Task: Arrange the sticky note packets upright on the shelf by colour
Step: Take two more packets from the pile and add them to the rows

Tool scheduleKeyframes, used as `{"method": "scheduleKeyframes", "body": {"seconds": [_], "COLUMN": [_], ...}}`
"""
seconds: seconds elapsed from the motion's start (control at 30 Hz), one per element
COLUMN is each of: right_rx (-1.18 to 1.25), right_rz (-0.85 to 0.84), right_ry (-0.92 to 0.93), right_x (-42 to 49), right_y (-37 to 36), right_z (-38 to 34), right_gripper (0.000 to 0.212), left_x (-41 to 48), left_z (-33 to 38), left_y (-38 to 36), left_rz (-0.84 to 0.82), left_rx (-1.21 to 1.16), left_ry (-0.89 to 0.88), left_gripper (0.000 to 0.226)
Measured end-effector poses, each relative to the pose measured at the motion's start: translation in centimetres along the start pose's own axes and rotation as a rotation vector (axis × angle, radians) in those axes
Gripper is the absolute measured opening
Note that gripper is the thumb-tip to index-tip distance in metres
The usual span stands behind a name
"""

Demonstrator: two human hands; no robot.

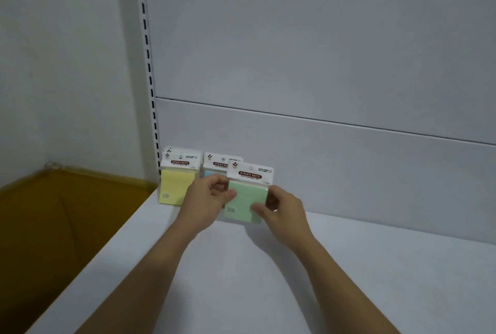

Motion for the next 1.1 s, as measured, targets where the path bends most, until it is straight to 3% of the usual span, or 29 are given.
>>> {"method": "scheduleKeyframes", "body": {"seconds": [0.1,0.2,0.33,0.43,0.6,0.73,0.97,1.1], "right_rx": [-0.031,0.040,-0.005,-0.071,-0.216,-0.179,-0.369,-0.460], "right_rz": [0.116,0.231,0.278,0.274,0.282,0.214,0.200,0.197], "right_ry": [-0.124,-0.252,-0.250,-0.238,-0.289,-0.306,-0.228,-0.182], "right_x": [0.2,0.0,0.0,0.7,0.8,0.4,0.5,0.2], "right_y": [0.7,1.4,1.5,1.1,1.3,0.9,0.5,0.6], "right_z": [2.1,3.9,4.4,4.5,5.2,5.4,4.7,4.5], "right_gripper": [0.008,0.011,0.011,0.011,0.018,0.027,0.025,0.039], "left_x": [-0.5,-1.2,-2.8,-3.2,-3.3,-3.3,-3.0,-2.9], "left_z": [-0.5,-0.9,-1.4,-1.1,-1.3,-1.6,-1.6,-1.8], "left_y": [-0.5,0.0,-0.1,-0.5,-0.8,-1.1,-0.9,-0.8], "left_rz": [0.009,-0.028,-0.229,-0.276,-0.304,-0.334,-0.327,-0.320], "left_rx": [0.102,0.248,0.593,0.710,0.743,0.737,0.725,0.726], "left_ry": [-0.099,-0.187,-0.354,-0.456,-0.486,-0.475,-0.481,-0.465], "left_gripper": [0.029,0.037,0.030,0.035,0.036,0.035,0.036,0.039]}}
Point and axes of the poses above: each hand's wrist, its own x-axis towards the middle knuckle, its own y-axis out of the back of the hand, z = x × y, the point moved 6 cm from there along x, towards the middle knuckle, and after that the axes turned 13 degrees about z, right-handed, at the moved point
